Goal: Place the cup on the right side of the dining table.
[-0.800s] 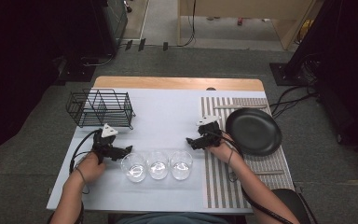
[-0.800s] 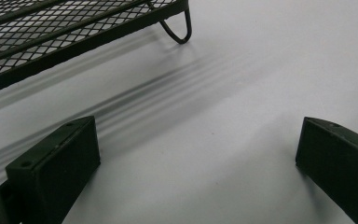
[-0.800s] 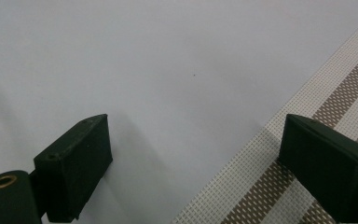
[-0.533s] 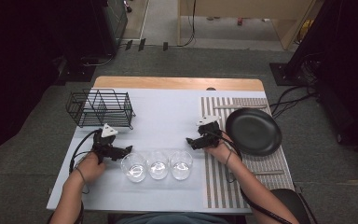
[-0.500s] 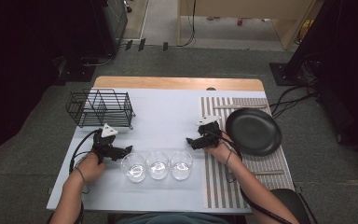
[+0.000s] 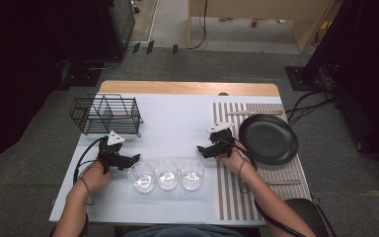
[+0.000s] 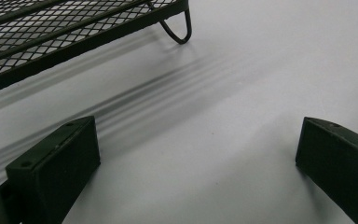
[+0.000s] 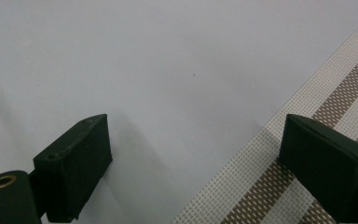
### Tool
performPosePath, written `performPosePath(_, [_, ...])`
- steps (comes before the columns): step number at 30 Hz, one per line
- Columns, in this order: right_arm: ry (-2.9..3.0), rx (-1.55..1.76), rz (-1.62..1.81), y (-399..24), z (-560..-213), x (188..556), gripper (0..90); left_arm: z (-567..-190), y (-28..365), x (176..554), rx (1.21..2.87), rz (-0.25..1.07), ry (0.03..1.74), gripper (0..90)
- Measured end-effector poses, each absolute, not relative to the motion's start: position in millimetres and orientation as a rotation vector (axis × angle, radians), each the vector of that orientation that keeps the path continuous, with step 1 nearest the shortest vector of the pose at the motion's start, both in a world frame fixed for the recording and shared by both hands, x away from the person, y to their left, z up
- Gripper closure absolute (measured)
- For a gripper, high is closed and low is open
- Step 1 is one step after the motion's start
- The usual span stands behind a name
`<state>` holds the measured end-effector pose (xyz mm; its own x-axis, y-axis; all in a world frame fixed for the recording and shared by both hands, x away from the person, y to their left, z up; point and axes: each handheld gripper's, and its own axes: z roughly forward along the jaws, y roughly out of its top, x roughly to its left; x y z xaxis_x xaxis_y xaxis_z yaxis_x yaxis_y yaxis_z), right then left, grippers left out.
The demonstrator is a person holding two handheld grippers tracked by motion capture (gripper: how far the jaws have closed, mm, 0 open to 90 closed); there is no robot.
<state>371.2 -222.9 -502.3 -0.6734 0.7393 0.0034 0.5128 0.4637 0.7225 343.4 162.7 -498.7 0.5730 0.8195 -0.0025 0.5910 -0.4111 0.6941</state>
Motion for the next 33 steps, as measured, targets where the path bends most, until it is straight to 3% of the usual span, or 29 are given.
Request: performPosePath(33, [2.404,1.134,0.970,-215.3,-499.0,373.7,7.3,-498.7,162.6,343.3,2.147,0.449,1.122,0.0])
